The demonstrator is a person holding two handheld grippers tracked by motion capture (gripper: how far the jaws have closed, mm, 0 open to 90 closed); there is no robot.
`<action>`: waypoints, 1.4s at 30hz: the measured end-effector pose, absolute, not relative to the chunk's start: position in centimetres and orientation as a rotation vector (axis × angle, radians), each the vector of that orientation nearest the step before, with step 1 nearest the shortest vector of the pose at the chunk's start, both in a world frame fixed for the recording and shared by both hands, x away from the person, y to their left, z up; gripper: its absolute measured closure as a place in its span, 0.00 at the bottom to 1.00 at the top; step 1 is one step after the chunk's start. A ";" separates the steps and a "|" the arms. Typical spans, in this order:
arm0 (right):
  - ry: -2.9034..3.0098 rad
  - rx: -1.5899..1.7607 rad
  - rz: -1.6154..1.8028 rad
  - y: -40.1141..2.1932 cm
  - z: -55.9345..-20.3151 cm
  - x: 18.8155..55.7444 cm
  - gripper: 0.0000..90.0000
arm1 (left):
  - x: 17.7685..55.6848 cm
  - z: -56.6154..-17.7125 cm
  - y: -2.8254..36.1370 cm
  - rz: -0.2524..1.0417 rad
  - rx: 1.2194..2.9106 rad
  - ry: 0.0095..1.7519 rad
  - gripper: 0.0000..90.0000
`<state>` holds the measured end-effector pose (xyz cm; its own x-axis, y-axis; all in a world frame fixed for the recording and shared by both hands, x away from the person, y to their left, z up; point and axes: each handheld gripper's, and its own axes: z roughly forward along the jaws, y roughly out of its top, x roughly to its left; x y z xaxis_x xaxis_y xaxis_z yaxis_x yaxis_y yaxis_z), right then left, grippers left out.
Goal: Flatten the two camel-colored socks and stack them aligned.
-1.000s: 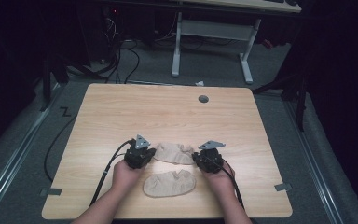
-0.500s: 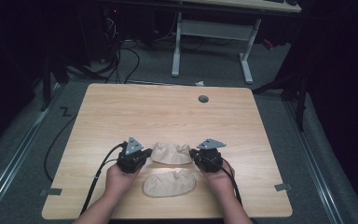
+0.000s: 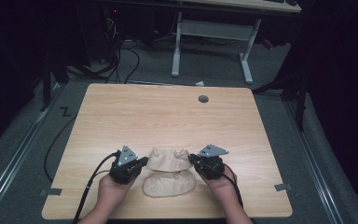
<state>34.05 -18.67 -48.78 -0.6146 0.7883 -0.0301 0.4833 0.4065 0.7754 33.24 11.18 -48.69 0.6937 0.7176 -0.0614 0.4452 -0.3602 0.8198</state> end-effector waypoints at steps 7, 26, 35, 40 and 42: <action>2.301 1.049 1.069 -19.0 -48.8 32.1 0.93 | 30.1 -48.4 11.1 0.368 2.045 0.867 0.99; 2.455 1.032 0.939 -18.2 -51.6 29.7 0.91 | 28.2 -52.1 11.0 0.279 2.196 0.914 0.98; 2.435 1.065 0.940 -18.3 -51.9 30.4 0.83 | 29.9 -52.4 10.6 0.254 2.090 1.015 0.93; 2.397 1.082 1.004 -18.8 -51.3 30.5 0.74 | 30.2 -51.4 11.5 0.316 2.124 0.928 0.78; 2.366 1.086 1.034 -19.2 -50.8 30.6 0.71 | 30.6 -51.1 11.8 0.327 2.114 0.900 0.71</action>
<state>30.58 -19.15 -50.78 -0.6509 0.7591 -0.0040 0.5127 0.4435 0.7352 30.65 11.77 -51.06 0.7139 0.6969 -0.0679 0.4906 -0.4286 0.7587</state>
